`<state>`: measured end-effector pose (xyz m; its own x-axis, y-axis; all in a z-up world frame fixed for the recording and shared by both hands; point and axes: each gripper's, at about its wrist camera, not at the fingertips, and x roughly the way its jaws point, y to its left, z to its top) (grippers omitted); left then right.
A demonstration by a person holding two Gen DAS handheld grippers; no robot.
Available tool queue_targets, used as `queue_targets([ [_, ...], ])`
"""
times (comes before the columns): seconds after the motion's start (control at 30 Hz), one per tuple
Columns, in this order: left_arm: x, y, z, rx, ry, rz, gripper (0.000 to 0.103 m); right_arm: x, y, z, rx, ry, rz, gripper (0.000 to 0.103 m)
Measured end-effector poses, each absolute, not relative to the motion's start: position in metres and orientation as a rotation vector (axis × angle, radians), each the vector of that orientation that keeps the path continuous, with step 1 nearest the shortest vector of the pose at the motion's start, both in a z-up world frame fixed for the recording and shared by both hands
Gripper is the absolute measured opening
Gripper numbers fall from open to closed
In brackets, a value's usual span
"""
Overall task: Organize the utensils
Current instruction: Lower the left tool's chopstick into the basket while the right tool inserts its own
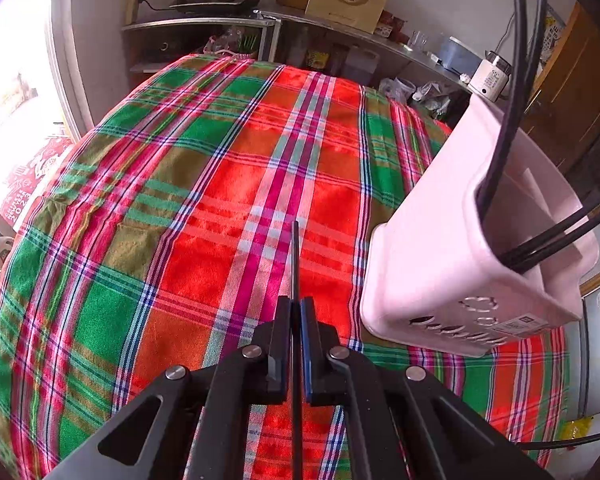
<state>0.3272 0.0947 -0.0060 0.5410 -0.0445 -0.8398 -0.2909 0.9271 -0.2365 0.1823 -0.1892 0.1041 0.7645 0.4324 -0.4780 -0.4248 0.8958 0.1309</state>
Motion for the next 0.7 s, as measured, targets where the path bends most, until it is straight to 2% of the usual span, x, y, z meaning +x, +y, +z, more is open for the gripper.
queue_targets([
  [0.37,0.276,0.103,0.087,-0.384,0.677,-0.090,0.004,0.184,-0.187,0.105,0.011,0.527,0.460,0.005],
  [0.7,0.237,0.093,0.120,-0.318,0.604,-0.174,0.004,0.183,-0.180,0.114,0.012,0.508,0.456,0.005],
])
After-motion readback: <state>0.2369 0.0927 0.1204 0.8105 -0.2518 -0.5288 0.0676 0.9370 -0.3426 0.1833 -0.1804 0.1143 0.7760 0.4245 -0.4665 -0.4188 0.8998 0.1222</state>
